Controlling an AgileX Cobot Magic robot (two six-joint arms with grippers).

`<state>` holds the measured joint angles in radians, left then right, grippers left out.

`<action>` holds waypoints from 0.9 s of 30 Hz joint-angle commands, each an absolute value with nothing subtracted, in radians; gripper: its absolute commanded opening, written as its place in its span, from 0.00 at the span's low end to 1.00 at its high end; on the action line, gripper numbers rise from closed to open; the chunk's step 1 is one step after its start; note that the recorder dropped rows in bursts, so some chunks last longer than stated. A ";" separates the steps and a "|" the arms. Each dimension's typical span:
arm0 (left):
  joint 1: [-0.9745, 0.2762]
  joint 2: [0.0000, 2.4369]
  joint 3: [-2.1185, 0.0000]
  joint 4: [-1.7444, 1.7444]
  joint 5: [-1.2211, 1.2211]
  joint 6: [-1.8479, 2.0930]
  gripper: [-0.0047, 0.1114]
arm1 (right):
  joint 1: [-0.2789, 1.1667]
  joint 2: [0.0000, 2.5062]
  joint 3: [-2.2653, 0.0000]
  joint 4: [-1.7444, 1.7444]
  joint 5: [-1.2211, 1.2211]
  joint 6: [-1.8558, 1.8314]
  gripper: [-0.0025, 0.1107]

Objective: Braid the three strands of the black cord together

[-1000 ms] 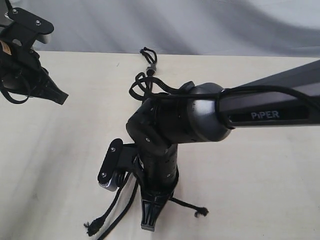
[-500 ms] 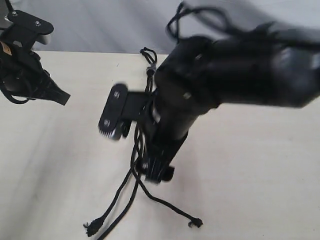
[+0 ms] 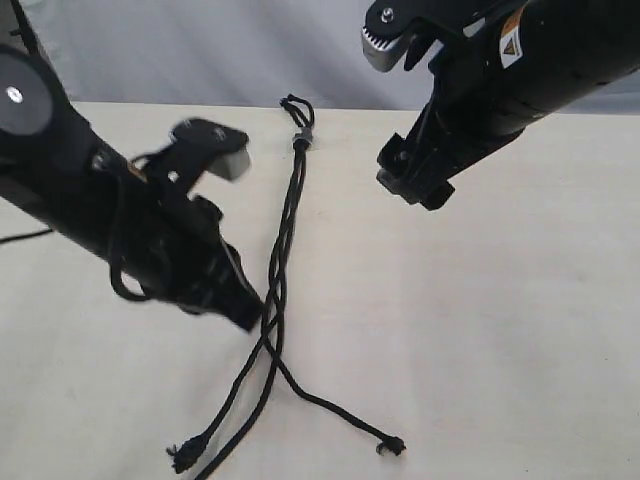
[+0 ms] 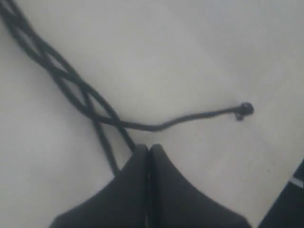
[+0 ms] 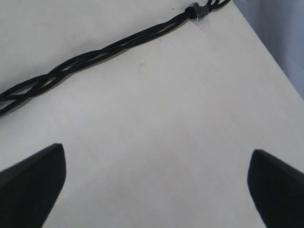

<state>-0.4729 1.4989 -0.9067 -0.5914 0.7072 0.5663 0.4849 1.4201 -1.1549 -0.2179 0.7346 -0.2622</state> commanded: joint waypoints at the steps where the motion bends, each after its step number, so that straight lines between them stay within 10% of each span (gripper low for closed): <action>1: -0.599 1.544 -0.825 -0.609 0.621 0.577 0.05 | 0.479 1.420 -1.095 -0.233 0.665 -0.284 0.87; 27: -0.670 1.749 -0.764 -0.504 0.445 0.388 0.26 | 0.479 1.420 -1.051 -0.271 0.555 -0.284 0.87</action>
